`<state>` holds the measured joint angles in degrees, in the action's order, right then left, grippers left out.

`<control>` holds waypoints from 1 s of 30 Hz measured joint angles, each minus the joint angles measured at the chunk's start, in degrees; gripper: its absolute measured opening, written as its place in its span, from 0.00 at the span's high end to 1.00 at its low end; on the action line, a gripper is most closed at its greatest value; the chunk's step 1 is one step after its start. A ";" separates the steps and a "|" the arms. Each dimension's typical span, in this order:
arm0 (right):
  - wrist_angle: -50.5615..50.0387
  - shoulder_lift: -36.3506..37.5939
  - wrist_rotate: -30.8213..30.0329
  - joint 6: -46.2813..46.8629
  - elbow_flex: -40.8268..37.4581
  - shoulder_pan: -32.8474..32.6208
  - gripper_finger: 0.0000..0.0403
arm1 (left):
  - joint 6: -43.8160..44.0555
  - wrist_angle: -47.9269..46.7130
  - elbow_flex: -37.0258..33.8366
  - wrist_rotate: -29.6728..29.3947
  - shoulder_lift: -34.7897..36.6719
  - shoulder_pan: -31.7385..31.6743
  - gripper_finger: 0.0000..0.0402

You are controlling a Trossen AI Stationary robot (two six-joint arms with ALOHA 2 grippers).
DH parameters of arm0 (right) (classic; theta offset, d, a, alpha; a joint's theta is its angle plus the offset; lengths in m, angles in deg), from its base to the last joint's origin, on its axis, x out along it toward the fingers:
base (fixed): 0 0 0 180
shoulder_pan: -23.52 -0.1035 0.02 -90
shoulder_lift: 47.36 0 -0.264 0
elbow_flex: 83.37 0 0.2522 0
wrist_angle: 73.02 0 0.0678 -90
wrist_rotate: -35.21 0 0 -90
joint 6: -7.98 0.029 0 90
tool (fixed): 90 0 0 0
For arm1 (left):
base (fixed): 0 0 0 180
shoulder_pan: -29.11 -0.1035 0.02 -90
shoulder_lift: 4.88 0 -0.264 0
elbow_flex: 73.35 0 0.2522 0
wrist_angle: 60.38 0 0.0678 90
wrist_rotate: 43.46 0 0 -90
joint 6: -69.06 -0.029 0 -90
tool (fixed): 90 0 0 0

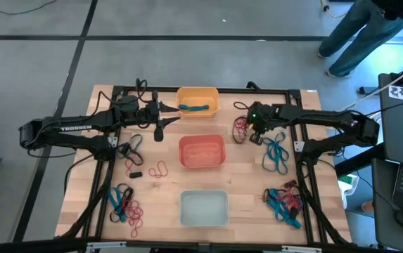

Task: Sort rubber bands into baskets
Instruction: Put the black rubber band in the orange bin

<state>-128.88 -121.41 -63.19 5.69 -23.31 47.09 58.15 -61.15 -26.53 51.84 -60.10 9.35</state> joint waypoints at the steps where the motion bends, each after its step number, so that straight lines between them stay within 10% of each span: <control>1: -1.34 0.31 -0.67 0.31 1.11 0.00 1.00 | -0.01 -0.01 0.00 0.00 0.00 0.01 0.66; 30: 11.91 1.35 0.88 0.92 14.07 -16.93 1.00 | 0.01 0.03 0.00 0.02 0.00 0.00 0.66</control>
<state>-116.97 -120.06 -62.30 6.61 -9.23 30.16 58.16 -61.12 -26.53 51.86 -60.10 9.35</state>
